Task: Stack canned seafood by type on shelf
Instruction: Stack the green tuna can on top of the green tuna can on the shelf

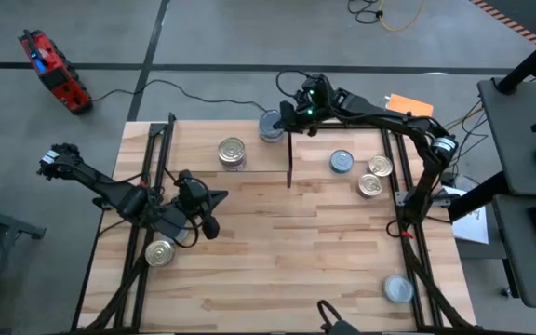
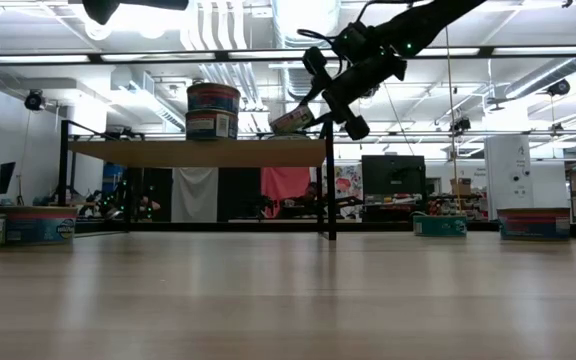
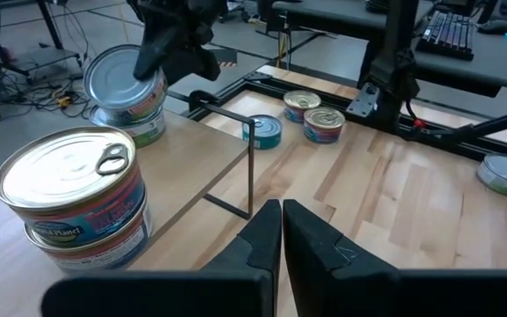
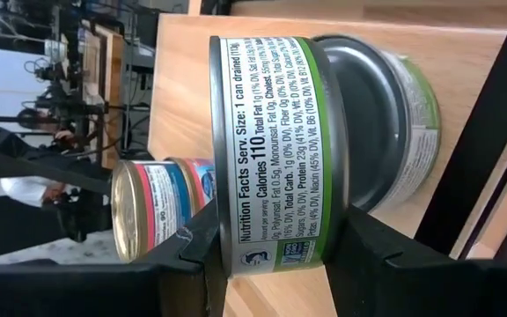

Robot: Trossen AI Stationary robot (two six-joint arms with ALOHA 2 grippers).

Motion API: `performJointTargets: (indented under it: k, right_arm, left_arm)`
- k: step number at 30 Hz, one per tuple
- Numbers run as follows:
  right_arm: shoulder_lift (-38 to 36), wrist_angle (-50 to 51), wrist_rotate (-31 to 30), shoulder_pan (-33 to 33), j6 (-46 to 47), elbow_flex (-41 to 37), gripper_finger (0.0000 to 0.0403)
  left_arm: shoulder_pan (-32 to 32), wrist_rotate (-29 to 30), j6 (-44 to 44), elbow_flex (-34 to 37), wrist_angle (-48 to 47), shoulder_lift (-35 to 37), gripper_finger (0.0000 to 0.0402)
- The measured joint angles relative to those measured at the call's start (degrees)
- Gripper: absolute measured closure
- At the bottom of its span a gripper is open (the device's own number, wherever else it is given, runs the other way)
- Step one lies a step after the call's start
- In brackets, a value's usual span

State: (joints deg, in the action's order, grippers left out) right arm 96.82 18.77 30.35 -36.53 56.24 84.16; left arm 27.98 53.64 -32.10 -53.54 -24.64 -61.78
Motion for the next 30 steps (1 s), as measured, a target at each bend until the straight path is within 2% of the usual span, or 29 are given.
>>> performJointTargets:
  k: [5,14,25,30]
  right_arm:
    - [-0.04,-0.17,-0.41,0.00,-0.04,0.00,0.0269]
    - [-0.53,-0.29,-2.12,0.00,0.21,0.00,0.0197]
    - [-0.90,-0.41,-2.36,0.00,0.21,0.00,0.0183]
    - [-0.90,-1.63,-2.98,0.00,0.36,0.00,0.0157]
  left_arm:
    - [-0.04,0.01,0.04,0.00,0.00,0.00,0.0402]
    - [-0.06,0.01,0.06,0.00,-0.40,0.00,0.0402]
    - [-0.06,0.03,0.07,0.04,-0.85,0.00,0.0401]
    - [-0.06,0.03,0.07,0.04,-0.85,0.00,0.0401]
